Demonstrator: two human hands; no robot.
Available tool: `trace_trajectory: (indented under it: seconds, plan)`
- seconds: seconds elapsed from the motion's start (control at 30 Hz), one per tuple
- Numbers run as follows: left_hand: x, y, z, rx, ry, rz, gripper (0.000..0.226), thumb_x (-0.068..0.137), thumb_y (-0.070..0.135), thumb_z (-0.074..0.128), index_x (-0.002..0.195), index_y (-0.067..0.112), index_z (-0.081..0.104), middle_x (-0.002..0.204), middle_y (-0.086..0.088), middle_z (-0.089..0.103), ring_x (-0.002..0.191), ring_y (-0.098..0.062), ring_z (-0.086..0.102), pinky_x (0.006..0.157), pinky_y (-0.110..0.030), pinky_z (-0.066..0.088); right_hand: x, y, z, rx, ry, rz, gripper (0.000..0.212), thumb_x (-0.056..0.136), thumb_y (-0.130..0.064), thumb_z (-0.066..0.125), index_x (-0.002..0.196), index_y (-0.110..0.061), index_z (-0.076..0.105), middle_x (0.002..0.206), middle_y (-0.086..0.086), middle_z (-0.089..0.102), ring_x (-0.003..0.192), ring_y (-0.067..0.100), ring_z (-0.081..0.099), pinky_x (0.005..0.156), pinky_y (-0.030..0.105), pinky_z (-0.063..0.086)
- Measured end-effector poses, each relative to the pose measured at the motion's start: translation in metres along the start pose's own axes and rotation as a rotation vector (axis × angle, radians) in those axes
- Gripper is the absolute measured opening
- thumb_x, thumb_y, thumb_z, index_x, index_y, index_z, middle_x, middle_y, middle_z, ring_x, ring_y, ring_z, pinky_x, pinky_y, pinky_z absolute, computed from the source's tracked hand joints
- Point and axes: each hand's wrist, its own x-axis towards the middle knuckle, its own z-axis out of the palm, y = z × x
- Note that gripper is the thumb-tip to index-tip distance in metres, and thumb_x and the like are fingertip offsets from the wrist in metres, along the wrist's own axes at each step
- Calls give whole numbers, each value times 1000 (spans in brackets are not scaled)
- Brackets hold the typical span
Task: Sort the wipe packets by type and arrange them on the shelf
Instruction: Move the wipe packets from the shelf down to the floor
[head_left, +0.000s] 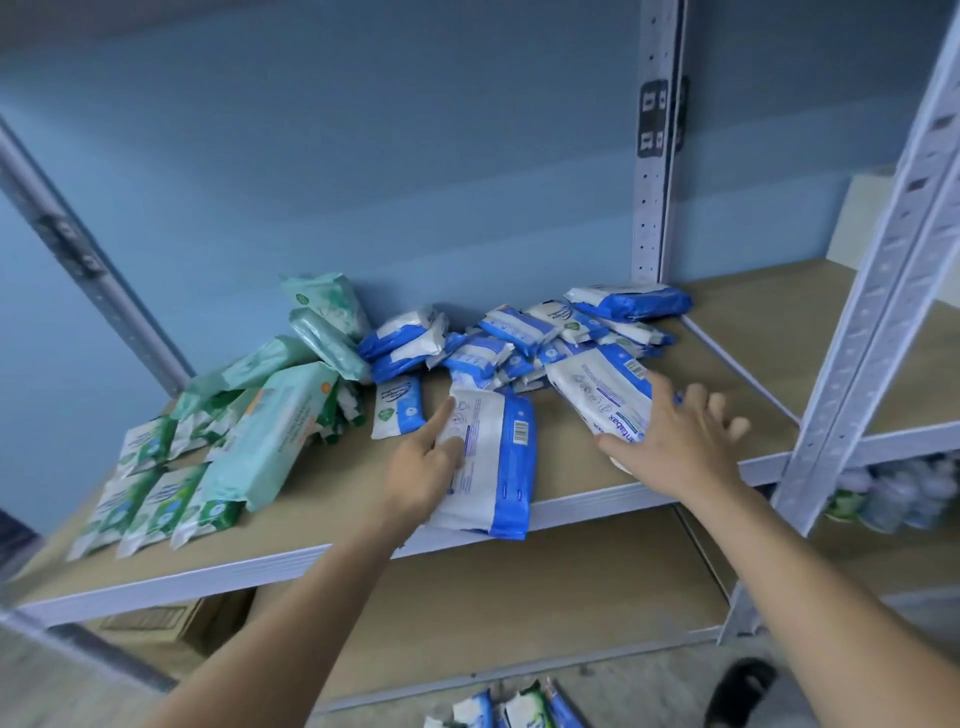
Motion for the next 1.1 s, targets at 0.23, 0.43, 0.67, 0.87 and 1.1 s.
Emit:
trace_trajectory:
  seconds: [0.23,0.43,0.67,0.87,1.1]
  plan:
    - [-8,6,-25,475,23,30,55,93,35,55,147,31,49,105,1,66,95,-23,63,79,-28,48,-31,-3,-14,-67,-42,1,92,68,-83,53,141,-30,35,124,10,45,119,32,38,93,46,31]
    - [-18,16,20,628,81,60,90,86,72,48,157,23,21,153,-9,37,135,-35,37,110,-44,35,-40,-6,-18,-132,-21,-57,88,72,-85,46,138,-26,41,122,6,46,119,29,41,94,43,30]
    - [-22,12,48,847,145,-3,105,81,85,34,160,23,3,167,-7,7,142,-35,29,109,-46,28,-32,-18,-6,-133,-132,-94,105,74,-92,29,157,-31,11,160,15,19,138,36,29,110,48,21]
    - [-22,7,43,867,85,19,108,78,87,39,160,28,2,167,-7,3,143,-36,26,112,-46,27,-31,-19,1,-193,-115,-128,88,86,-78,34,156,-31,9,146,14,31,122,36,37,102,45,28]
    - [-47,-17,34,766,204,294,85,82,68,49,155,34,21,165,-1,10,120,-30,41,101,-39,36,-55,-20,-5,-138,-26,-181,81,85,-66,48,155,-32,23,137,12,41,113,35,42,98,44,32]
